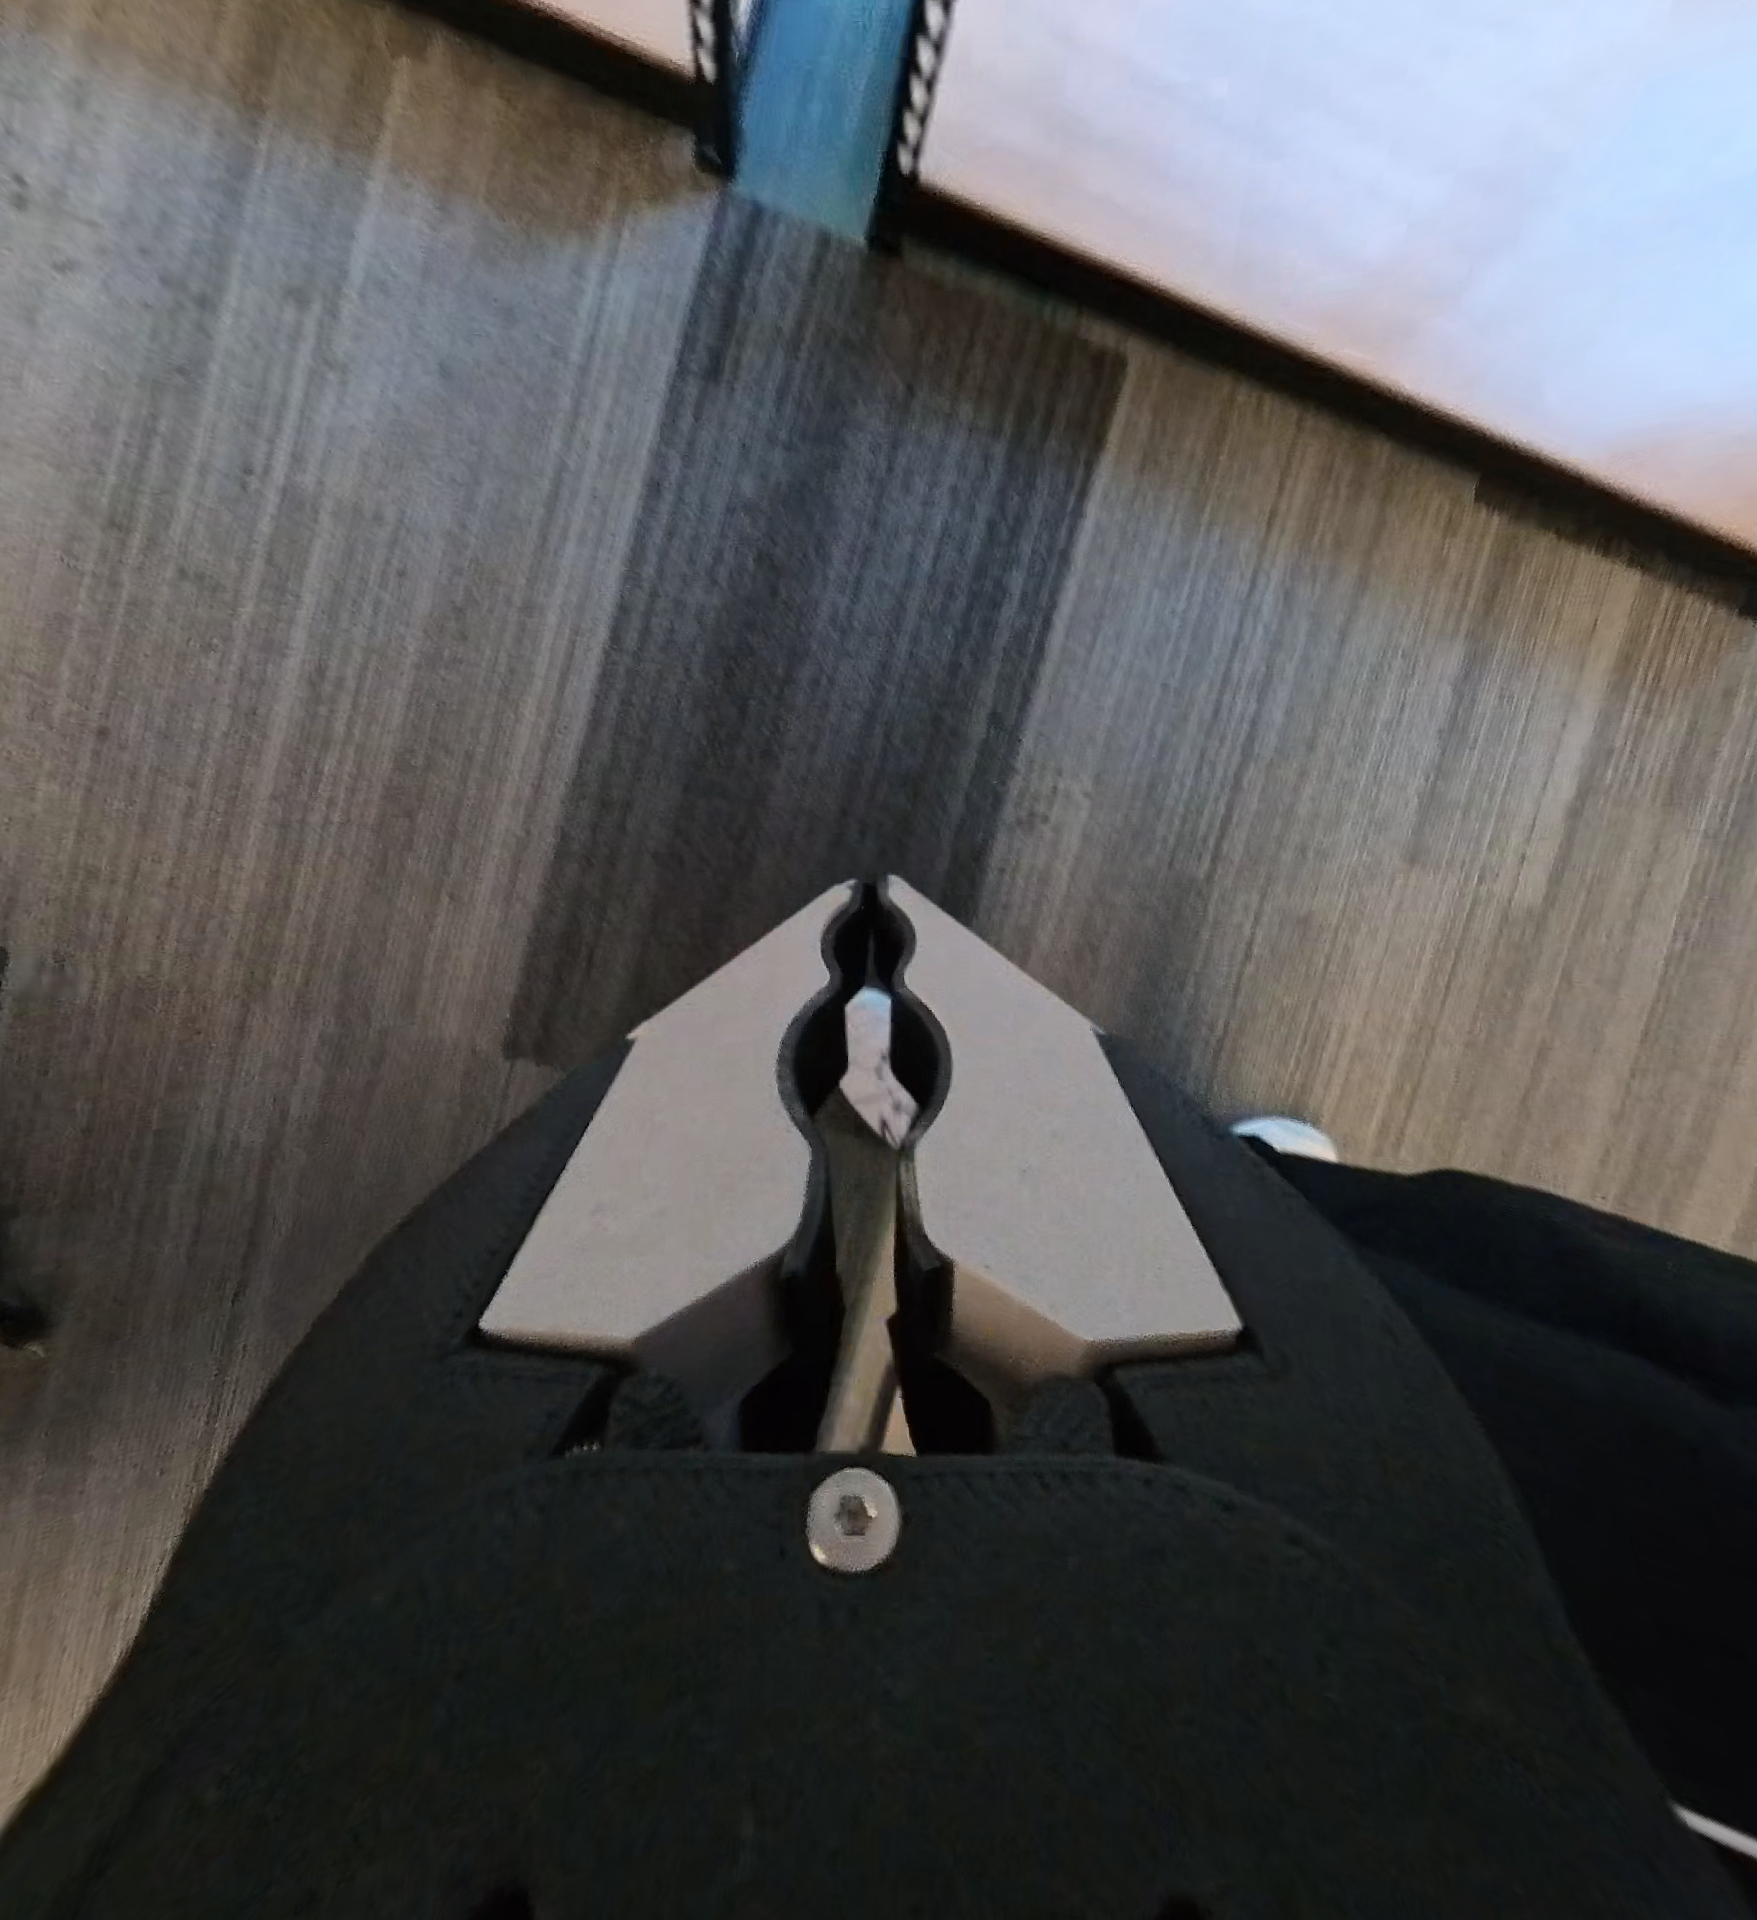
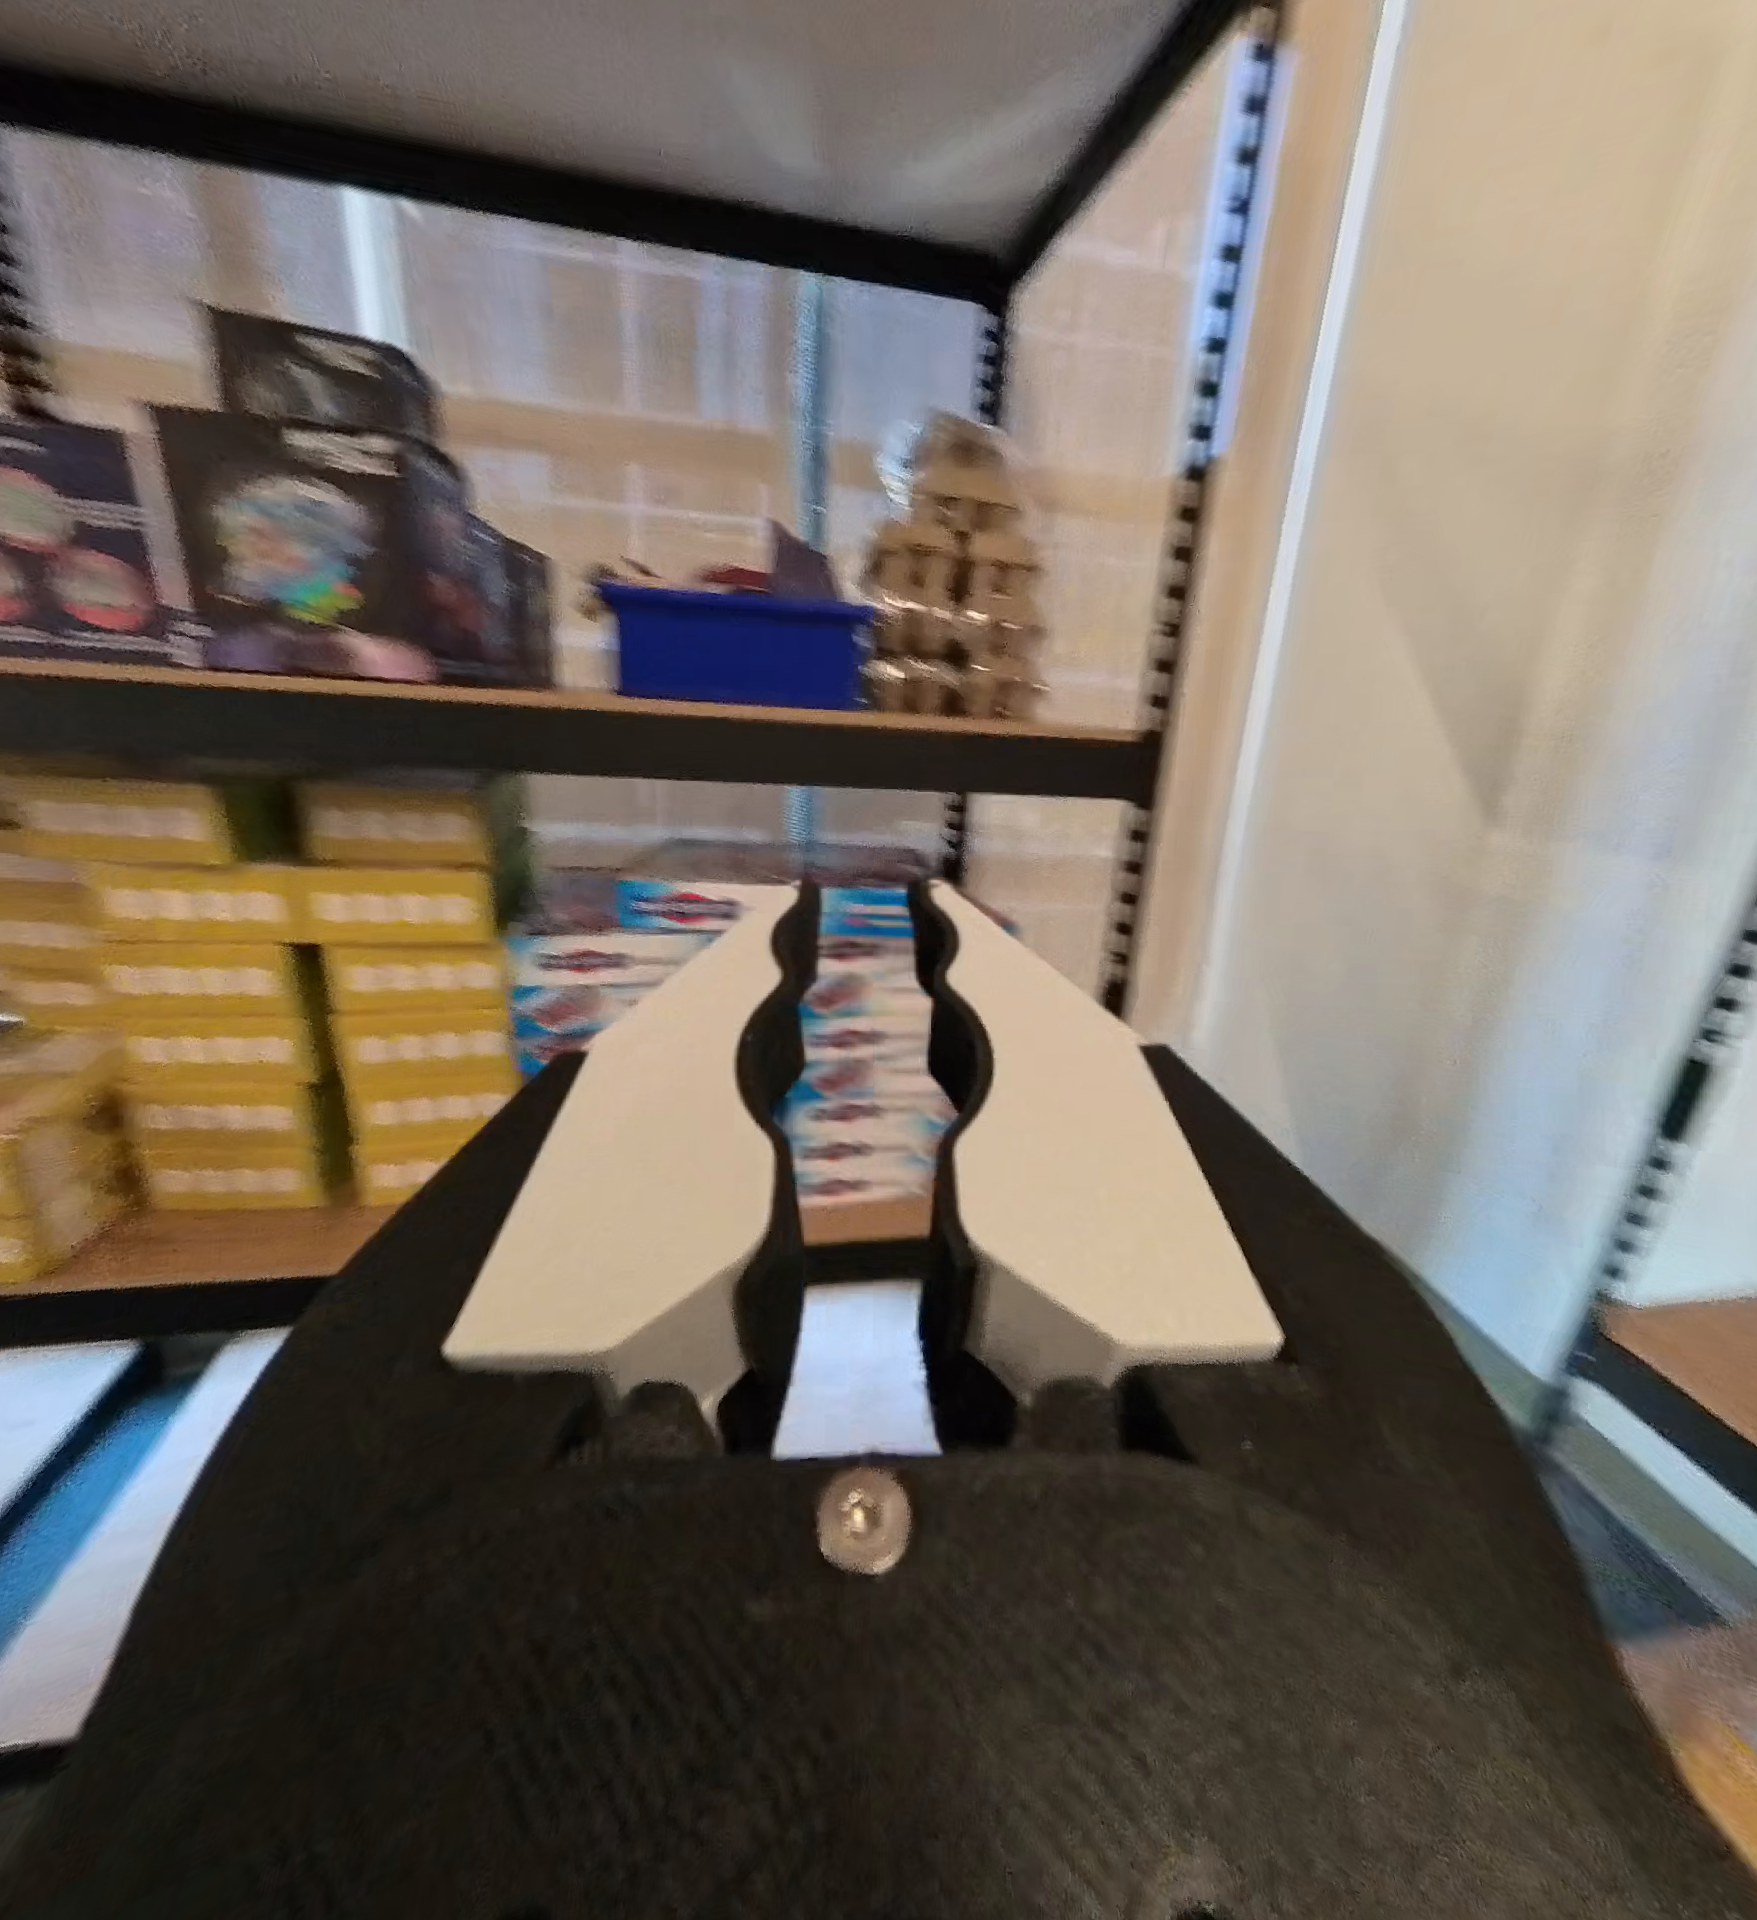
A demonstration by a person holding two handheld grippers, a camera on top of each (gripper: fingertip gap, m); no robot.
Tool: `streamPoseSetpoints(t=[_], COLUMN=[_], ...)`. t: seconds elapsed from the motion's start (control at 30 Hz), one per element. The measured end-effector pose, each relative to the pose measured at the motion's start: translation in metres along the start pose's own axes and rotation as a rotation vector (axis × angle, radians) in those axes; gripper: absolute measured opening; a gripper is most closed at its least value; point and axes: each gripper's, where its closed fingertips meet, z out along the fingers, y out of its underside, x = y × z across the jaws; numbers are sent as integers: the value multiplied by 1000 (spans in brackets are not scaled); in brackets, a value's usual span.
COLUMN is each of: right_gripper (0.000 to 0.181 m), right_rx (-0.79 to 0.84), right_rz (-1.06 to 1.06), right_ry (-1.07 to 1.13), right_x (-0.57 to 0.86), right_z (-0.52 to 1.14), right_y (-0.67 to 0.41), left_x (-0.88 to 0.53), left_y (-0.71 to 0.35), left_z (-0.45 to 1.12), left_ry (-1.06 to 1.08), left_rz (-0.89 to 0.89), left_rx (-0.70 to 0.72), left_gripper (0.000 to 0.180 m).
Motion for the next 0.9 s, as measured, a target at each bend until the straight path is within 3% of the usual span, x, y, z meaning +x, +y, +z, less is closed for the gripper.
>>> streamPoseSetpoints(t=[0.17,0.37,0.6,0.77,0.9], right_gripper=[22,4,3,28,19], right_rx=[-19,92,278,282,257], right_rz=[89,50,-46,151,280], right_ry=[-232,-327,-493,-771,-873], right_x=[-159,-256,-366,-468,-539], right_z=[43,83,124,149,173], right_y=[-4,-71,-126,-135,-124], left_x=[-97,-142,-147,-163,-180], left_y=[7,39,62,57,47], left_z=[-15,-33,-55,-70,-74], left_ry=[-56,-84,-126,-195,-265], left_rz=[-93,-316,-325,-306,-247], left_rx=[30,135,220,263,262], left_gripper=[0,0,0,0,0])
